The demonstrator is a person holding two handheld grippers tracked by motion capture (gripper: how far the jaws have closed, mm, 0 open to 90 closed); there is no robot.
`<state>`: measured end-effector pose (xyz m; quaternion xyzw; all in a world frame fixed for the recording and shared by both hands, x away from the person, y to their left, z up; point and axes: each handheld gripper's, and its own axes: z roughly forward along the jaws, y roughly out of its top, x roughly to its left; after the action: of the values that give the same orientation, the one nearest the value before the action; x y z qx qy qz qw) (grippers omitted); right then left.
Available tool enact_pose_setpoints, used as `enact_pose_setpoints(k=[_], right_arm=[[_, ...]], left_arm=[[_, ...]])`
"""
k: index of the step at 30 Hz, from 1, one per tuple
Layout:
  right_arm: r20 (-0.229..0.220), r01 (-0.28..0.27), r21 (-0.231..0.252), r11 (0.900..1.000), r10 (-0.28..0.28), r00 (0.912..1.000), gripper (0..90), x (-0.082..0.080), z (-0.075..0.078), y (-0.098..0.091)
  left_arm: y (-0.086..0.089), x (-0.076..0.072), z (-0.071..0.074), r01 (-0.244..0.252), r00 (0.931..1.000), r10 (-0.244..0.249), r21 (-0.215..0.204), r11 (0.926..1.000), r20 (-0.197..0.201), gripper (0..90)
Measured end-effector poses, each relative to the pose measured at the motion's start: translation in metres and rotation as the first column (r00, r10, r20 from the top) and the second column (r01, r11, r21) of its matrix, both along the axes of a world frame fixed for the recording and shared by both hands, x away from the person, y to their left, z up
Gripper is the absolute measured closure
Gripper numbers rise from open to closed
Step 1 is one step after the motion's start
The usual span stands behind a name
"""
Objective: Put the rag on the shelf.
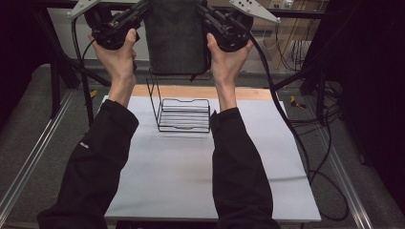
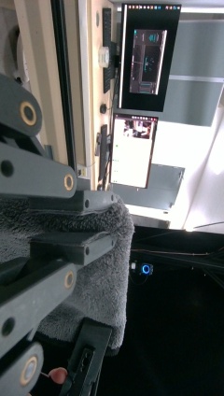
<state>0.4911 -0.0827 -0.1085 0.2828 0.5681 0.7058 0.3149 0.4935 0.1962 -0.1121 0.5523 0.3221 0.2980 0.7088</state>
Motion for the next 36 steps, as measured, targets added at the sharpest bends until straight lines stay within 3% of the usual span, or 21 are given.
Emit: enact_pose_setpoints(k=[13,20,23,33,36], right_arm=[[-0.018,0.005,-0.004,1.0,-0.005,0.9998,82.6,0.016,-0.003,0.003],[-0.048,0.02,-0.036,0.9992,-0.021,0.9986,82.6,0.026,-0.011,0.005],[-0.054,0.02,-0.043,0.9989,-0.022,0.9983,82.5,0.028,-0.015,0.006],[-0.087,0.014,-0.053,0.9985,-0.018,0.9961,82.5,0.034,-0.026,0.007],[-0.092,0.012,-0.05,0.9987,-0.017,0.9956,82.6,0.034,-0.028,0.006]], left_arm=[[0.002,0.019,-0.001,-0.019,0.9997,0.02,0.032,0.9993,-0.015,80.5],[0.003,0.028,-0.013,-0.014,0.9987,0.017,0.051,0.9986,-0.047,80.5],[0.005,0.031,-0.018,-0.014,0.9983,0.017,0.054,0.9985,-0.056,80.5],[0.006,0.032,-0.023,-0.025,0.9972,0.033,0.12,0.9924,-0.067,80.5],[0.006,0.032,-0.025,-0.022,0.9974,0.03,0.116,0.993,-0.066,80.5]])
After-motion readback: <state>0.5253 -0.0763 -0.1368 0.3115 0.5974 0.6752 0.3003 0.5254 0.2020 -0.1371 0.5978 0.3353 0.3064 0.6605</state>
